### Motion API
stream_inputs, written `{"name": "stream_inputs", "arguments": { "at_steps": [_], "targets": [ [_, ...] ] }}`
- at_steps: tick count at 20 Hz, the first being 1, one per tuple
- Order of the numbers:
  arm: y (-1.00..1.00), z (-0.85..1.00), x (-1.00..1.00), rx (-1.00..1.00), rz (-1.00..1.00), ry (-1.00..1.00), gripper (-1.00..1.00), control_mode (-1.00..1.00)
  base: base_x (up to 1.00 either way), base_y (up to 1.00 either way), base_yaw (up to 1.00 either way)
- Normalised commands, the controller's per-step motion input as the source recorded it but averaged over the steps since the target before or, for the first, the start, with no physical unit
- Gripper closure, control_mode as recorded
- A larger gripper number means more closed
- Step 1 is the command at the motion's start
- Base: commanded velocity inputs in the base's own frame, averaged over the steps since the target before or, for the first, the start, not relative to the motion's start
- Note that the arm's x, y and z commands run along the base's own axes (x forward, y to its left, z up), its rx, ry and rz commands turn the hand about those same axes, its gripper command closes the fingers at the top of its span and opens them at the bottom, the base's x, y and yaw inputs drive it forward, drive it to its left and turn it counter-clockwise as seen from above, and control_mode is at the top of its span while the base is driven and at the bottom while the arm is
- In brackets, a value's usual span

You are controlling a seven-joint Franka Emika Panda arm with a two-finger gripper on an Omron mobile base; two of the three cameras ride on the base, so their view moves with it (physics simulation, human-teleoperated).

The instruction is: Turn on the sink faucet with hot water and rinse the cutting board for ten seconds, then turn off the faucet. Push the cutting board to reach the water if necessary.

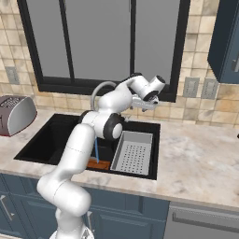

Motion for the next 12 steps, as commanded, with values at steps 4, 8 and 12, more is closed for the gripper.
{"name": "stream_inputs", "arguments": {
  "at_steps": [4,8,12],
  "targets": [
    [0.00,0.00,0.00,0.00,0.00,0.00,-1.00,-1.00,0.00,0.00,0.00],
    [0.00,0.00,0.00,0.00,0.00,0.00,-1.00,-1.00,0.00,0.00,0.00],
    [0.00,0.00,0.00,0.00,0.00,0.00,-1.00,-1.00,0.00,0.00,0.00]
  ]
}}
